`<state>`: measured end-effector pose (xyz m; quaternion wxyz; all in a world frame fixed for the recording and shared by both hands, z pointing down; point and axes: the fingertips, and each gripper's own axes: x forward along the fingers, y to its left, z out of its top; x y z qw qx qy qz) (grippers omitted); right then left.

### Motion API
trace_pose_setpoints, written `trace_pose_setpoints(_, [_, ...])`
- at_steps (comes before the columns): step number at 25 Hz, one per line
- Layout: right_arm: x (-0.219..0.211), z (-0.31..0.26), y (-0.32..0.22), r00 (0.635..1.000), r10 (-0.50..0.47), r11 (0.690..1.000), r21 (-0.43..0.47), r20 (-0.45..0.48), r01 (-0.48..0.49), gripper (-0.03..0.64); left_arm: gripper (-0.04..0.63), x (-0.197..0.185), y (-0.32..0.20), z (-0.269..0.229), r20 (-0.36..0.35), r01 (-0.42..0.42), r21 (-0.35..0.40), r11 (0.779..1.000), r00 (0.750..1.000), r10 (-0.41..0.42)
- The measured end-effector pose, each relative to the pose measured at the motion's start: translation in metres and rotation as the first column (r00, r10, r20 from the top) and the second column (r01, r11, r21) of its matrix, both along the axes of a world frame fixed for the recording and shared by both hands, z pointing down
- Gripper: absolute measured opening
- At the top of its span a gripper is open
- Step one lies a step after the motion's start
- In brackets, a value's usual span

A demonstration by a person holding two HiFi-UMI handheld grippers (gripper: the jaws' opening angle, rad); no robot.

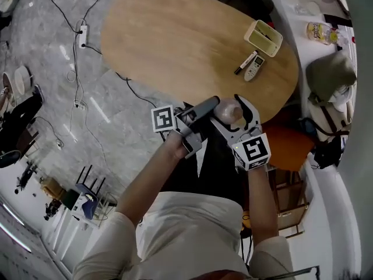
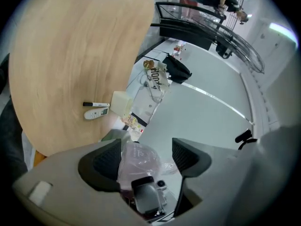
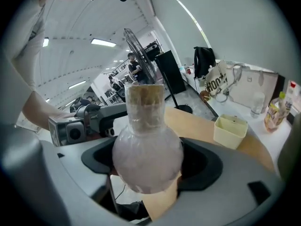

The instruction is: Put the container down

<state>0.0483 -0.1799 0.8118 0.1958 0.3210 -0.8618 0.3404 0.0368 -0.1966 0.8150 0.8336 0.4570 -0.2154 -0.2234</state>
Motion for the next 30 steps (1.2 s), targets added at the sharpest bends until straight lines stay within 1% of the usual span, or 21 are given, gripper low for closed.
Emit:
trace_pose_setpoints(3, [0.011, 0.039, -0.005, 1.0, 0.013, 1.0, -0.024, -0.008, -0.013, 0.393, 0.336, -0.009, -0.009, 0.034, 0.019, 0.054, -0.022, 0.998, 0.998, -0.054])
trace_pose_setpoints(5, [0.017, 0.066, -0.006, 1.0, 0.021, 0.999, -0.039, -0.016, -0.021, 0.393, 0.336, -0.014, -0.013, 0.054, 0.04, 0.069, -0.018, 0.997, 0.997, -0.068])
trace_pose_setpoints(10, [0.027, 0.129, -0.006, 0.999, 0.035, 0.997, -0.064, -0.037, -0.037, 0.393, 0.336, -0.016, -0.019, 0.096, 0.069, 0.058, 0.012, 0.998, 0.996, -0.059])
trace_pose_setpoints(14, [0.025, 0.172, 0.0, 0.998, 0.04, 0.996, -0.081, -0.057, -0.045, 0.393, 0.336, -0.014, -0.017, 0.119, 0.067, 0.055, 0.016, 0.998, 0.996, -0.056])
trace_pose_setpoints(18, [0.023, 0.214, 0.005, 0.991, 0.085, 0.992, -0.086, -0.104, -0.094, 0.393, 0.336, -0.017, -0.007, 0.139, 0.063, 0.059, 0.004, 0.998, 0.996, -0.059])
trace_pose_setpoints(22, [0.02, 0.233, 0.005, 0.981, 0.117, 0.989, -0.069, -0.152, -0.129, 0.393, 0.336, -0.021, 0.004, 0.152, 0.053, 0.071, -0.015, 0.997, 0.996, -0.07])
trace_pose_setpoints(30, [0.008, 0.253, 0.005, 0.971, 0.114, 0.992, -0.03, -0.211, -0.123, 0.393, 0.336, -0.038, 0.008, 0.166, 0.069, 0.06, -0.002, 0.998, 0.996, -0.06])
